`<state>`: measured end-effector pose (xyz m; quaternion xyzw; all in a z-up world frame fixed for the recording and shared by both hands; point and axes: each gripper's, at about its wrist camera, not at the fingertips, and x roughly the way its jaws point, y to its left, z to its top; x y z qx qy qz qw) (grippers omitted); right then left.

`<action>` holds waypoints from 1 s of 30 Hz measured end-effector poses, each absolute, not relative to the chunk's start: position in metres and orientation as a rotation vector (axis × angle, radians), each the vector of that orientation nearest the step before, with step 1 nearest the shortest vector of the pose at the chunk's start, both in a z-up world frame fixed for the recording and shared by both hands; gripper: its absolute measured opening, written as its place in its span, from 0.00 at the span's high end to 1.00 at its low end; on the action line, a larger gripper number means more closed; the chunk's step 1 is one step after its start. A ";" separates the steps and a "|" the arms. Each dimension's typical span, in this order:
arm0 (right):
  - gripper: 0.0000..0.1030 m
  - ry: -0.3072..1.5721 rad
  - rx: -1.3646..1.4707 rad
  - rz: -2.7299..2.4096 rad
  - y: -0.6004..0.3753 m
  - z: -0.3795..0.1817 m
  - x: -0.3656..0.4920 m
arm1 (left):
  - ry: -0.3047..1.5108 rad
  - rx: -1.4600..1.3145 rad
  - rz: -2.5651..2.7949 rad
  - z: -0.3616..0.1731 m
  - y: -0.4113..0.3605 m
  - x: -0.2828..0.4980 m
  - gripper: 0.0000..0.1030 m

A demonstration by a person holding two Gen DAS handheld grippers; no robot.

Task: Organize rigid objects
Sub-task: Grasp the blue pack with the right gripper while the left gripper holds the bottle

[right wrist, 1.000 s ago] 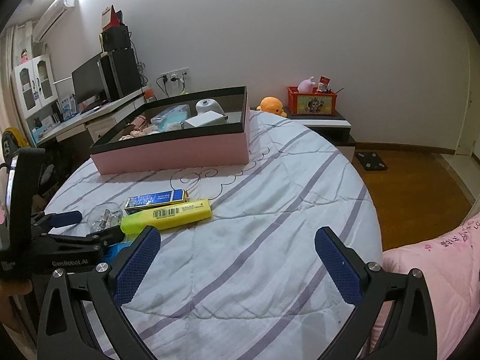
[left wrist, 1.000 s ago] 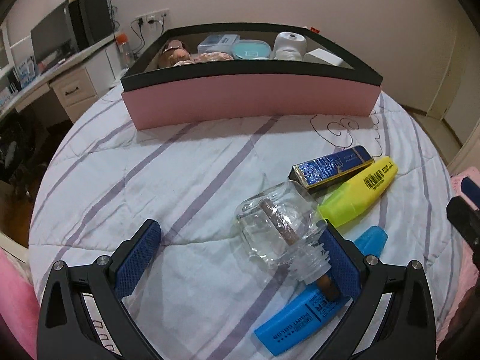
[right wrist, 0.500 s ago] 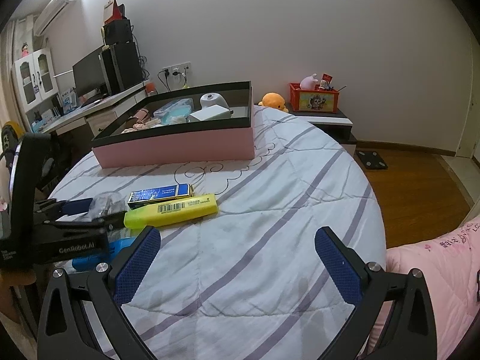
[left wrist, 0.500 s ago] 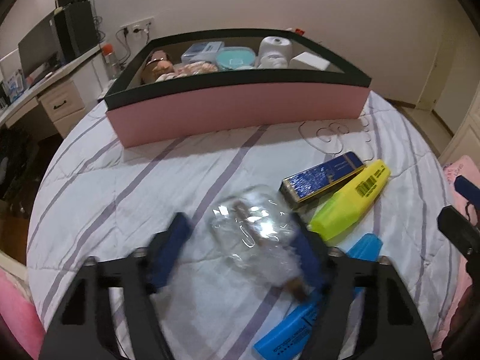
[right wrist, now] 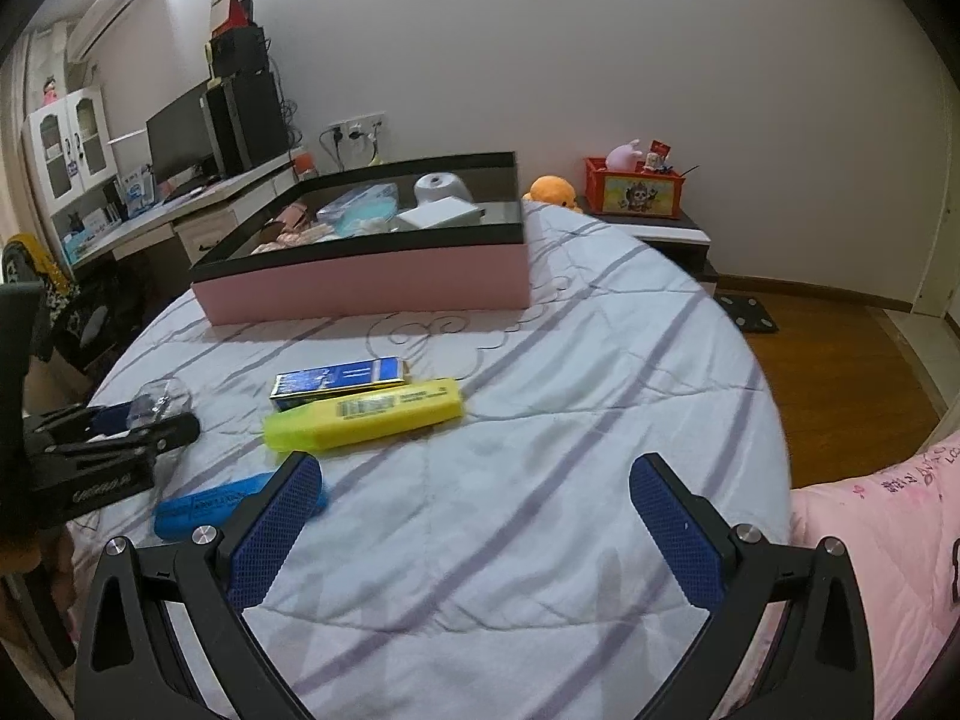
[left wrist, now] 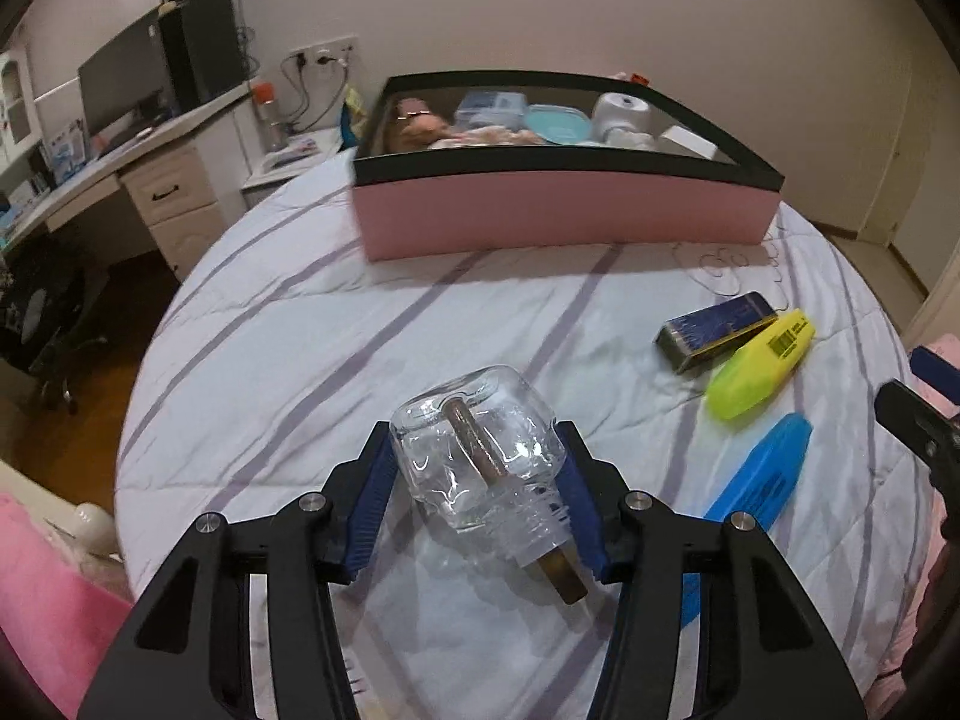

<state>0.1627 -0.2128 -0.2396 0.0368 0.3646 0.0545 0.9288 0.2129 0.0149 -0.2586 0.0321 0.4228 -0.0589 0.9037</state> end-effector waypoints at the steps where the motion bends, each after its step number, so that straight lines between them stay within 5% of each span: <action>1: 0.00 0.754 0.072 0.117 -0.209 -0.239 0.166 | 0.880 0.063 -0.121 -0.259 0.019 0.211 0.48; 27: 0.00 0.959 -0.123 0.235 -0.126 -0.272 0.254 | 0.874 0.067 -0.154 -0.264 0.023 0.223 0.48; 30: 0.17 0.941 -0.089 0.243 -0.133 -0.269 0.252 | 0.867 0.067 -0.155 -0.264 0.023 0.223 0.48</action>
